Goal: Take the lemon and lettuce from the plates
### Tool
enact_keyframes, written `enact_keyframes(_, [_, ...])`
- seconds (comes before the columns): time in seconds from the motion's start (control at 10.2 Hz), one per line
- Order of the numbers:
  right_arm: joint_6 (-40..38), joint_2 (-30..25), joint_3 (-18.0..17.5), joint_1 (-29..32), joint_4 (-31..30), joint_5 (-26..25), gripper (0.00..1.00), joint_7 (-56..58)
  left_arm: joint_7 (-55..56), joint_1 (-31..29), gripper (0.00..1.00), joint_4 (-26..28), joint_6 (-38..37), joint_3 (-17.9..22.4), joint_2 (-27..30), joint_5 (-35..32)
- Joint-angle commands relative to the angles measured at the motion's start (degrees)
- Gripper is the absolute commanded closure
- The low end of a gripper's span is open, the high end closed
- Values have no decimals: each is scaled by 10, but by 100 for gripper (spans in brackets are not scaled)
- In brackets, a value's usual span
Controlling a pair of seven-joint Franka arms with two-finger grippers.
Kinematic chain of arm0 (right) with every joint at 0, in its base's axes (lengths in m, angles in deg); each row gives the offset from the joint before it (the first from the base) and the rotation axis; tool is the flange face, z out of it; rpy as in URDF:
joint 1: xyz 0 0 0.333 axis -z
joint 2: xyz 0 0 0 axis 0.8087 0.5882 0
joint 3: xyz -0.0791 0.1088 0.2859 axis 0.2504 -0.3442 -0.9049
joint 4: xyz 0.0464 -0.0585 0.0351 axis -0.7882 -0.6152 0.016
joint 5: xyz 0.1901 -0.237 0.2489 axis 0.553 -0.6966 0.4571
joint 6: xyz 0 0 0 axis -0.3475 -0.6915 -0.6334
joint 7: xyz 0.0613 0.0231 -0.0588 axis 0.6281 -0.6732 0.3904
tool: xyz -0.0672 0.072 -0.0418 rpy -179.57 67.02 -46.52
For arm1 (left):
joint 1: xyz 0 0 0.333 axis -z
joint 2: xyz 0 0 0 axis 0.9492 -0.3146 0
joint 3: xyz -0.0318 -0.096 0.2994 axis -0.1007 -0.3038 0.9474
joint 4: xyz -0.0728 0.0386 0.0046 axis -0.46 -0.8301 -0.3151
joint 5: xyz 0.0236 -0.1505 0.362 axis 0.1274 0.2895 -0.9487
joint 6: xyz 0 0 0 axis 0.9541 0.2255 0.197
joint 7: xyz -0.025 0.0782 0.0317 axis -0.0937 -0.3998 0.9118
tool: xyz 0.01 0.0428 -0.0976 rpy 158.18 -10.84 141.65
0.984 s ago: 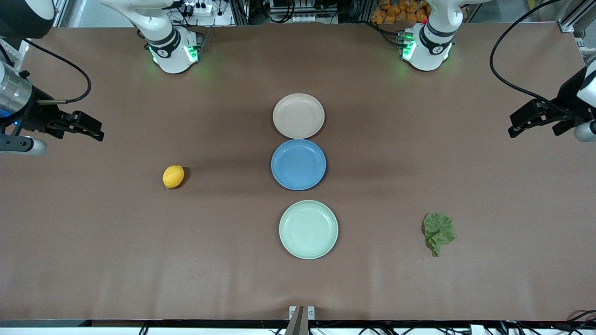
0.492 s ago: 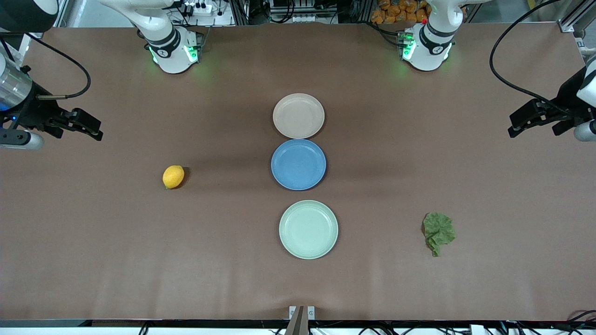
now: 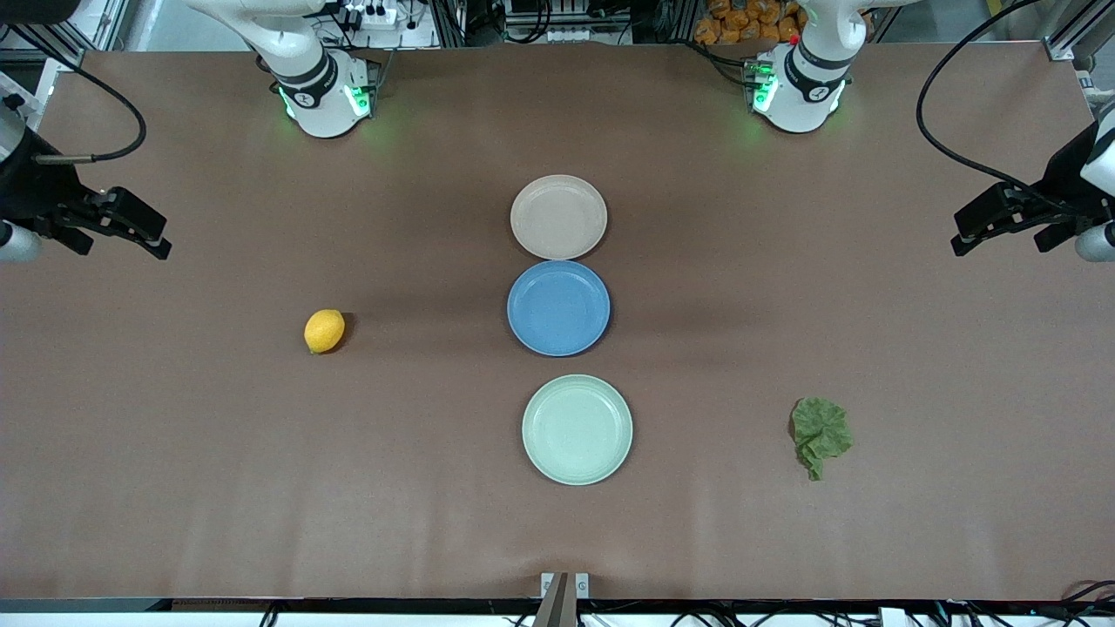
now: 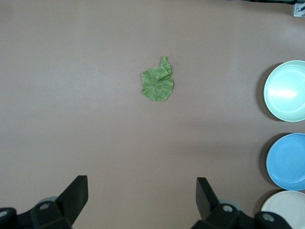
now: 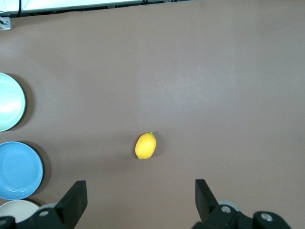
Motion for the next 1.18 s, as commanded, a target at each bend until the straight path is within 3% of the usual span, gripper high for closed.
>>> enact_keyframes(0.0, [-20,-5,-10,12,15,0,0,8,-2,1,0,5,-13,3,10,9])
enact_keyframes(1.08, [-21,2,-9,9,14,-1,0,7,-2,-4,0,5,-17,3,12,7])
